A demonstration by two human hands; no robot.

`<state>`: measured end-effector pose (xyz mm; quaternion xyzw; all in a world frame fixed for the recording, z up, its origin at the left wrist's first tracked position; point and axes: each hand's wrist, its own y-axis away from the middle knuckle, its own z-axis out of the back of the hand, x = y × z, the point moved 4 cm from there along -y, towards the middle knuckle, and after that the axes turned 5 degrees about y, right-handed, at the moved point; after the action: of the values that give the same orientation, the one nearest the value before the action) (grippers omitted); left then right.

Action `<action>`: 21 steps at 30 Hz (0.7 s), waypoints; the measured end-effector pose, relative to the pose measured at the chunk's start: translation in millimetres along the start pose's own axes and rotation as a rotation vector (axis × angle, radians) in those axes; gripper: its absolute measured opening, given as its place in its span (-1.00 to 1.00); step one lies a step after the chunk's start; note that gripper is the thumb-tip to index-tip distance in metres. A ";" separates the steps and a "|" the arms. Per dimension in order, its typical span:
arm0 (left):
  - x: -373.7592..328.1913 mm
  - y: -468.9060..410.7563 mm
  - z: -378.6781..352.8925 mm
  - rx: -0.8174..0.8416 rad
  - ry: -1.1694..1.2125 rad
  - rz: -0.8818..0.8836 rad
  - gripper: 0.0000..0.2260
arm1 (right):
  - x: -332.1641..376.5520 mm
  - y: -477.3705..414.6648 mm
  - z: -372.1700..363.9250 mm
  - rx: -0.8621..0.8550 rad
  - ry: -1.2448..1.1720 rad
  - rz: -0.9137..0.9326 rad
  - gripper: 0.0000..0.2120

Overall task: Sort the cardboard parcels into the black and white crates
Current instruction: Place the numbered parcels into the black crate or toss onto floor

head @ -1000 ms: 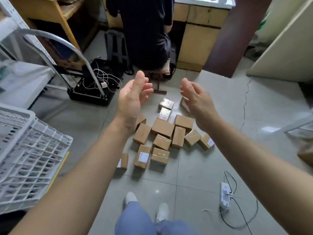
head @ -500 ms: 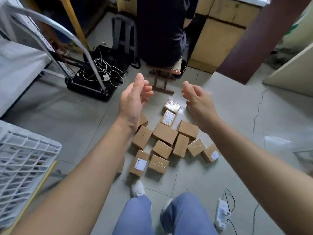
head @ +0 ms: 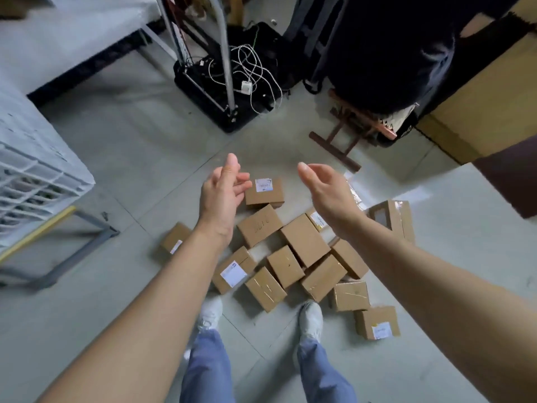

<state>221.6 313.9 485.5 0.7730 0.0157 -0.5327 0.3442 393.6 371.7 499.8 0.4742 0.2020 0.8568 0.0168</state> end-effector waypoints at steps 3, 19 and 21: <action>54.8 -27.7 1.4 -0.075 0.021 0.060 -0.68 | -43.5 -31.7 -15.6 0.066 0.062 0.004 -0.53; 324.3 -193.6 74.9 -0.266 -0.161 0.293 -0.66 | -279.0 -179.5 -163.8 0.233 0.198 -0.105 -0.45; 357.6 -212.9 81.7 -0.285 -0.149 0.338 -0.60 | -306.5 -196.9 -183.6 0.244 0.213 -0.107 -0.49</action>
<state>226.4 309.0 61.5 0.6668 -0.0642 -0.5154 0.5344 379.6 424.3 95.4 0.3676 0.3302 0.8692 -0.0167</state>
